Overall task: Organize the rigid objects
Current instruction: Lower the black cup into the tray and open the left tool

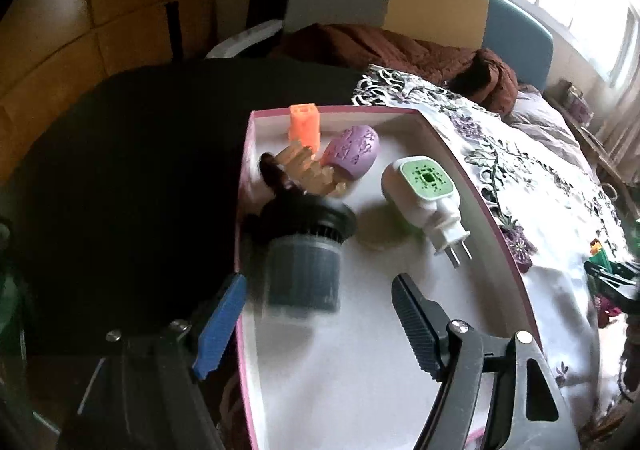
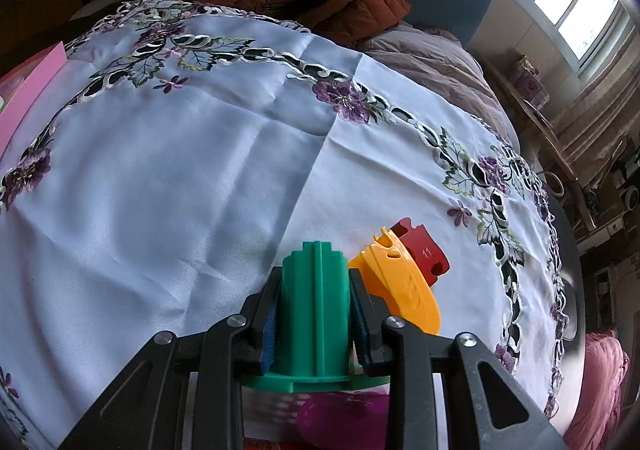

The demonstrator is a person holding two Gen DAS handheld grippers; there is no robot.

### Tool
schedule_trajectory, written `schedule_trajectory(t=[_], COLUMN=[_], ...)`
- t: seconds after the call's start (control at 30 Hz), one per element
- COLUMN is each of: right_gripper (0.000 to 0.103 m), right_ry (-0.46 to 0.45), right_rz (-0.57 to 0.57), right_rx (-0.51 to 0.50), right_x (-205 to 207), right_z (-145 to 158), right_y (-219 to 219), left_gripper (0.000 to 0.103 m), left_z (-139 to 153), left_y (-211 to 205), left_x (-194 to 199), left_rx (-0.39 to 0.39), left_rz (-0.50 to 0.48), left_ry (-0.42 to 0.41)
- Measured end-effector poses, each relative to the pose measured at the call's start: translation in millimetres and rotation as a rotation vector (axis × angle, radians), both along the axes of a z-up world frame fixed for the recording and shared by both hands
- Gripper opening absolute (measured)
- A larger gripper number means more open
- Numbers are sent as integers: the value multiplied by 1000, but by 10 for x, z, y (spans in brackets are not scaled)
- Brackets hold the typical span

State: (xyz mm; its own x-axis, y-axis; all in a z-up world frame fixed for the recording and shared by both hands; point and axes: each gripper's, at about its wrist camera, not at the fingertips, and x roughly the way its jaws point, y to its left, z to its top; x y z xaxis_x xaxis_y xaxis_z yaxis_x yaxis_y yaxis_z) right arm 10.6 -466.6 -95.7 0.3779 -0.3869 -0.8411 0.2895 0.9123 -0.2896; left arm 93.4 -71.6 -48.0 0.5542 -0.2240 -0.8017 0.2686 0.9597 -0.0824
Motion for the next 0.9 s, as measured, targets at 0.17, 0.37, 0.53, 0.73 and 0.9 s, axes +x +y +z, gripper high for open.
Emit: schedule_trajectory(t=[0.17,0.37,0.53,0.73,0.9], right_gripper=[30,30,30,29,29], right_ry=[2,3,2,-21,-12], right_rz=[-2,-6,-9,-33,-17], right_rx=[3,1,2,65,51], right_x=[4,5,-1,-3,16], right_z=[14,13,23,69,36], right_y=[-6,-1,-2,-70,-18], left_gripper=[76,76,76,76,76], left_z=[121,259,282,258,216], left_y=[63,133,190,289,339], left_x=[-168,-294,-346,-402,-427], left_rx=[5,-7,-14,-11,-13], left_rz=[6,10,21,36,38], left_ry=[-50,-99,-106,-106,-97])
